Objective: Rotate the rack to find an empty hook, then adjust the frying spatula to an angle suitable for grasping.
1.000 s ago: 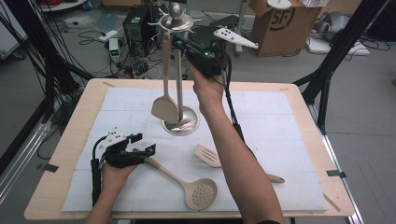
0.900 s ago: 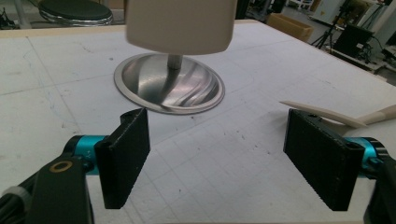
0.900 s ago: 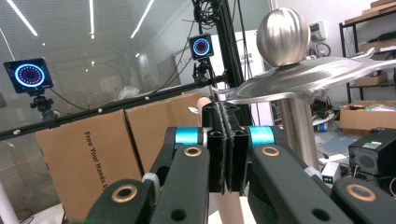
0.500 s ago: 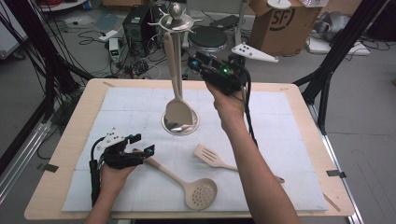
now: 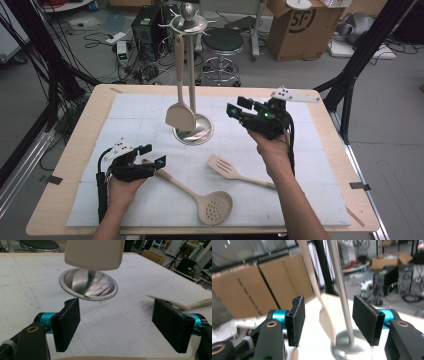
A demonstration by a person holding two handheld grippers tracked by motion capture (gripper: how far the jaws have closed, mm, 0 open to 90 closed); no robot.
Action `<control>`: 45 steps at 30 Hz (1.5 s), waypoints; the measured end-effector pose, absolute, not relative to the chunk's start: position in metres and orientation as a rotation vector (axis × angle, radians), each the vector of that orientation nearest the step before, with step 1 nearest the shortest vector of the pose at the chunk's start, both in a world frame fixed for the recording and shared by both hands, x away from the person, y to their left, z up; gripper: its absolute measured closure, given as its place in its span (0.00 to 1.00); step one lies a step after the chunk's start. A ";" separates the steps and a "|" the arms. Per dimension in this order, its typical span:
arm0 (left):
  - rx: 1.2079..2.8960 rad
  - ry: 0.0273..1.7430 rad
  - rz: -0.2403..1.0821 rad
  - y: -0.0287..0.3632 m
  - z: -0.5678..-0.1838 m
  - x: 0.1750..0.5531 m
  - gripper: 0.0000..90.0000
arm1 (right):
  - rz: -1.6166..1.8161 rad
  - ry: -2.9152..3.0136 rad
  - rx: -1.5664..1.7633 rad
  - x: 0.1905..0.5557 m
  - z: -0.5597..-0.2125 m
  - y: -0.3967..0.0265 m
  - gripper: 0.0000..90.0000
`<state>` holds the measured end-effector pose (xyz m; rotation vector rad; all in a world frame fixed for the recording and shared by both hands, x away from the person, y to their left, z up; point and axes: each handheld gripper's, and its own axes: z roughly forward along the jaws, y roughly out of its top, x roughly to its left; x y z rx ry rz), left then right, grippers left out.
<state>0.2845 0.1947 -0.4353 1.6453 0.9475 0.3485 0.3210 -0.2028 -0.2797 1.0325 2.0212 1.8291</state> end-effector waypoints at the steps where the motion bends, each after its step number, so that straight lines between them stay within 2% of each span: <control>1: 1.645 0.950 0.349 0.195 -0.435 0.285 0.26 | 1.807 2.042 1.048 0.318 -0.287 -0.208 0.49; 10: 1.645 0.954 0.350 0.194 -0.436 0.285 0.26 | 1.703 2.156 1.140 0.294 -0.332 -0.236 0.49; 15: 1.650 0.954 0.351 0.195 -0.436 0.285 0.26 | 1.633 2.215 1.160 0.279 -0.356 -0.249 0.57; 21: 1.649 0.954 0.340 0.195 -0.437 0.285 0.26 | 1.524 2.269 1.187 0.263 -0.376 -0.272 0.74; 27: 1.652 0.955 0.318 0.193 -0.439 0.285 0.26 | 1.471 2.316 1.222 0.243 -0.388 -0.302 0.98; 31: 1.638 0.962 0.321 0.194 -0.438 0.285 0.26 | 1.457 2.356 1.309 0.235 -0.403 -0.317 0.99; 45: 1.653 0.963 0.320 0.193 -0.439 0.285 0.26 | 1.204 2.562 1.537 0.226 -0.454 -0.326 0.99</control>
